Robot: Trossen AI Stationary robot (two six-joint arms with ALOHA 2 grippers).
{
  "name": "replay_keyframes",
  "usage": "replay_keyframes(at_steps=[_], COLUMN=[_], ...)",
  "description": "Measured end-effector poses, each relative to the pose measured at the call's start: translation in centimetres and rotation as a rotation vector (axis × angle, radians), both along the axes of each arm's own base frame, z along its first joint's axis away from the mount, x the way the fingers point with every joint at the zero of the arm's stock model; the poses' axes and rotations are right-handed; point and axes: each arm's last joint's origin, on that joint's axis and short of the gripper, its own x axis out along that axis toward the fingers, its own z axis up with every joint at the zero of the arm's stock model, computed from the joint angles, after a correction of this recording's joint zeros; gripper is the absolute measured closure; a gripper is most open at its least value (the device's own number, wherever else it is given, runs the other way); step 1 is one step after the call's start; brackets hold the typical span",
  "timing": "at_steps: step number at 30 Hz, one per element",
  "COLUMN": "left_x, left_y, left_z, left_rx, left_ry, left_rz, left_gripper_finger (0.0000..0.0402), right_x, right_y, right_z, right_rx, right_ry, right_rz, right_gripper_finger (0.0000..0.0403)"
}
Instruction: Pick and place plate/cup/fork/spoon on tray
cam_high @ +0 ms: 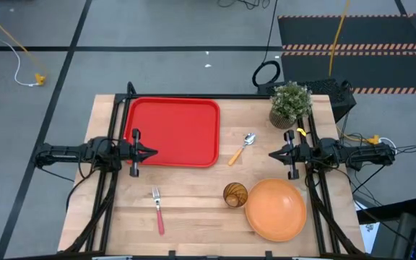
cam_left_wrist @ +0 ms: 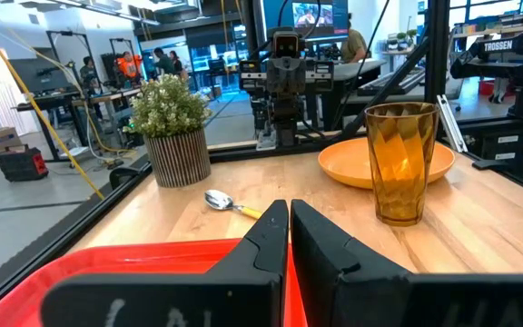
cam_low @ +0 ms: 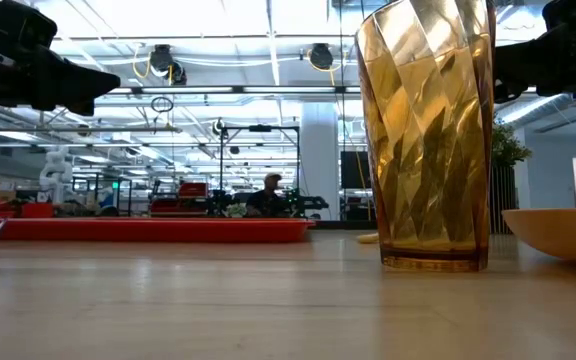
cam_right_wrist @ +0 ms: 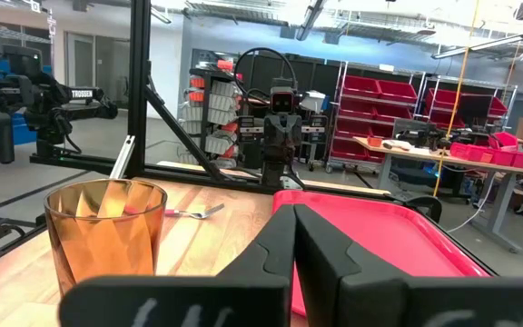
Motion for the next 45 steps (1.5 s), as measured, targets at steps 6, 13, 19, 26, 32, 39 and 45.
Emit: replay_keyframes(at_steps=[6,13,19,26,32,39,45], left_x=[0.0,0.0,0.0,0.0,0.0,0.0,0.0], left_y=[0.0,0.0,0.0,0.0,0.0,0.0,0.0], left_z=[0.0,0.0,0.0,0.0,0.0,0.0,0.0], left_rx=[0.0,0.0,0.0,0.0,0.0,0.0,0.0], left_ry=[-0.001,0.0,0.0,0.0,0.0,0.0,0.0], left_rz=[0.0,0.0,0.0,0.0,0.0,0.0,0.0], left_gripper_finger=[0.038,0.038,0.038,0.038,0.038,0.038,0.038], right_x=[0.0,-0.1,-0.3,0.1,2.1,5.3,6.6], right_y=[-0.1,-0.2,-0.6,-0.7,-0.5,-0.2,-0.1], right_z=[0.0,0.5,1.6,5.0,12.0,22.1,29.9], right_rx=[0.037,0.118,0.383,0.337,0.267,0.232,0.39], right_ry=[0.002,-0.051,-0.174,-0.256,-0.25,-0.233,-0.146], right_rz=[-0.045,-0.037,-0.104,-0.159,-0.18,-0.184,-0.154], right_gripper_finger=[0.0403,0.0403,0.0403,0.0403,0.0403,0.0403,0.0403])
